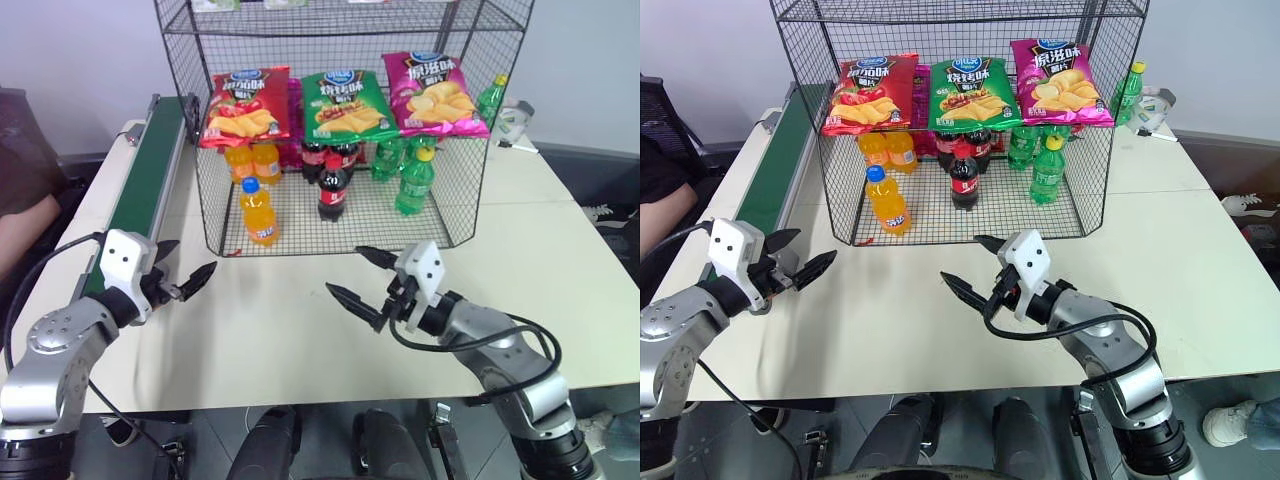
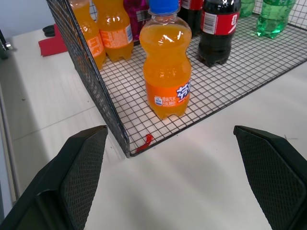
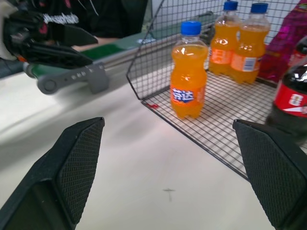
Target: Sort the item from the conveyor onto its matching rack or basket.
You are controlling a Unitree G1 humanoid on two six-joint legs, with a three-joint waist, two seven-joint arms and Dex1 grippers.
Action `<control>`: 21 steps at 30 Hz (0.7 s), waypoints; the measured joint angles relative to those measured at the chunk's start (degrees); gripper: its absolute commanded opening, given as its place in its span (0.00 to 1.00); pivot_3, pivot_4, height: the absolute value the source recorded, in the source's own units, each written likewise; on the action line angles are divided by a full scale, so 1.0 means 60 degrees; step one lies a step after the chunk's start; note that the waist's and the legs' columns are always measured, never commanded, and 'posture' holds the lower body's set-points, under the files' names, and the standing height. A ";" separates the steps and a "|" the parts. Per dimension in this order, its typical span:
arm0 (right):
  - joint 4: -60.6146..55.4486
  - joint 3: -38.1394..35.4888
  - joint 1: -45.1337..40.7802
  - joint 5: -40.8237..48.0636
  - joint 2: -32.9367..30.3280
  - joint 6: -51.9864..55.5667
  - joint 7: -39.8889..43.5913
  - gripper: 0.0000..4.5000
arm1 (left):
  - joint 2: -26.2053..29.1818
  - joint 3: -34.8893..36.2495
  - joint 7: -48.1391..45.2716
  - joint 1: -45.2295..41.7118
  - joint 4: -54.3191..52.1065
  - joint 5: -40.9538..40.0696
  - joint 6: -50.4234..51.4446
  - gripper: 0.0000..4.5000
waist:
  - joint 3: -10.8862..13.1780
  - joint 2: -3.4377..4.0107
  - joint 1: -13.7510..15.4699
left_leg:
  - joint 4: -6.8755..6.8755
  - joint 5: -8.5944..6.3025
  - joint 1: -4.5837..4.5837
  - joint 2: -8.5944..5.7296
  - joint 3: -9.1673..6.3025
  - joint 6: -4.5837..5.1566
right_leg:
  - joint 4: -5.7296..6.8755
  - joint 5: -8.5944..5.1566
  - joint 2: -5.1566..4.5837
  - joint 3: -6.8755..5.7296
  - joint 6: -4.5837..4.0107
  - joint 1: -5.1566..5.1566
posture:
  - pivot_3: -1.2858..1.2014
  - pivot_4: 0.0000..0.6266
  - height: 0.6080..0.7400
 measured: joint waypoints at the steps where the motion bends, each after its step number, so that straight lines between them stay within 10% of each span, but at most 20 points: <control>1: 0.0000 -0.0015 -0.0014 0.0001 0.0000 0.0017 -0.0008 1.00 | 0.0000 0.0000 -0.0007 0.0000 0.0000 -0.0004 0.0010 0.98 | 0.0000 0.0000 -0.0001 | 0.0000 0.0000 0.0000 0.0000 0.0000 0.0000 | 0.0000 0.0000 0.0000 0.0000 0.0000 0.0000 | 0.52 0.24 1.00; 21: -0.0008 -0.0057 -0.0274 -0.0117 -0.0043 0.0053 -0.0071 1.00 | -0.0001 0.0004 0.0044 -0.0061 -0.0005 0.0007 0.0259 0.98 | 0.0000 0.0000 0.0000 | 0.0000 0.0000 0.0000 0.0000 0.0000 0.0000 | -0.0001 0.0000 0.0000 0.0000 0.0000 0.0000 | 0.52 0.24 1.00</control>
